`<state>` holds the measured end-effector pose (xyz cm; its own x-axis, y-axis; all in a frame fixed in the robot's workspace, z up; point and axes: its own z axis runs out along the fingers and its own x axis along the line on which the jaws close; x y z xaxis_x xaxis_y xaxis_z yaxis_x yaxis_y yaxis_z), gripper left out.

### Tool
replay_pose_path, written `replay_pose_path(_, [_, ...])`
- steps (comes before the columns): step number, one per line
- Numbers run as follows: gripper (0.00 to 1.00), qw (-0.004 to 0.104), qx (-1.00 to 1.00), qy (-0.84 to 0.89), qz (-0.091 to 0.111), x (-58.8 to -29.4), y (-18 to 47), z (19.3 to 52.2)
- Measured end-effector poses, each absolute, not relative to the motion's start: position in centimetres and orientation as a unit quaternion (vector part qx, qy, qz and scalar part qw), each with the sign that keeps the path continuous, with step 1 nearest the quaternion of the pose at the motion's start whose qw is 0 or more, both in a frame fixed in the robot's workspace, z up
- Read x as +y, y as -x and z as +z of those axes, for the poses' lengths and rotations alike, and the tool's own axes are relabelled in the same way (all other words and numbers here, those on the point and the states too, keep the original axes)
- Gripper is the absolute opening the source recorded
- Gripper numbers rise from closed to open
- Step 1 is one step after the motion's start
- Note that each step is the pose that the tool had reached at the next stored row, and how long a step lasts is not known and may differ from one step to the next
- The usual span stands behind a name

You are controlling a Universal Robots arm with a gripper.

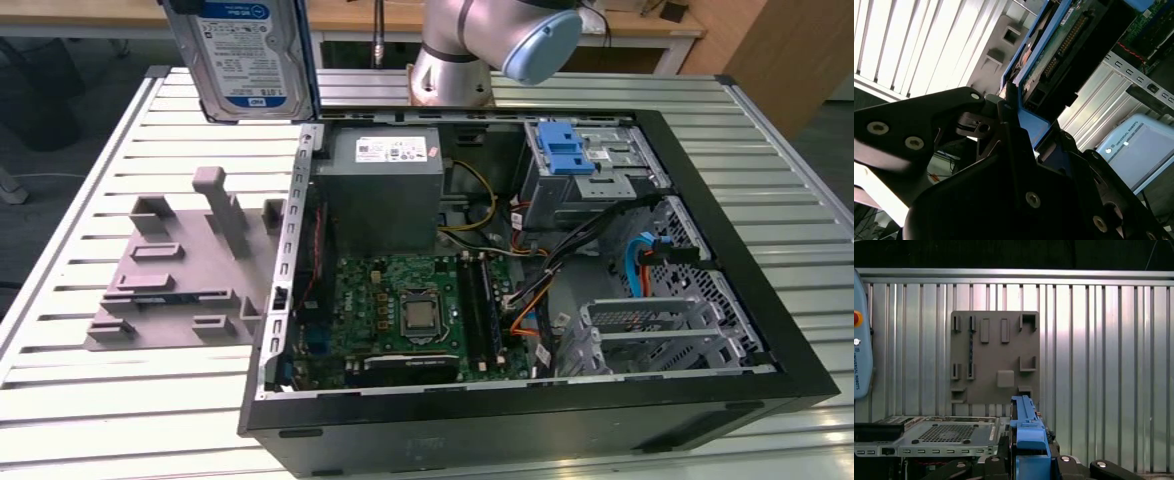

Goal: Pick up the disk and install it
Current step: 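Pick up the disk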

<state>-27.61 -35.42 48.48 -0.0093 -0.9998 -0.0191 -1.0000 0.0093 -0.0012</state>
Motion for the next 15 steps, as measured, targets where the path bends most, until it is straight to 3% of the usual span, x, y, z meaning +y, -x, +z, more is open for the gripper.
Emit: replay_pose_path(15, [0.36,0.007,0.71,0.704,0.006,-35.4,26.1,48.5])
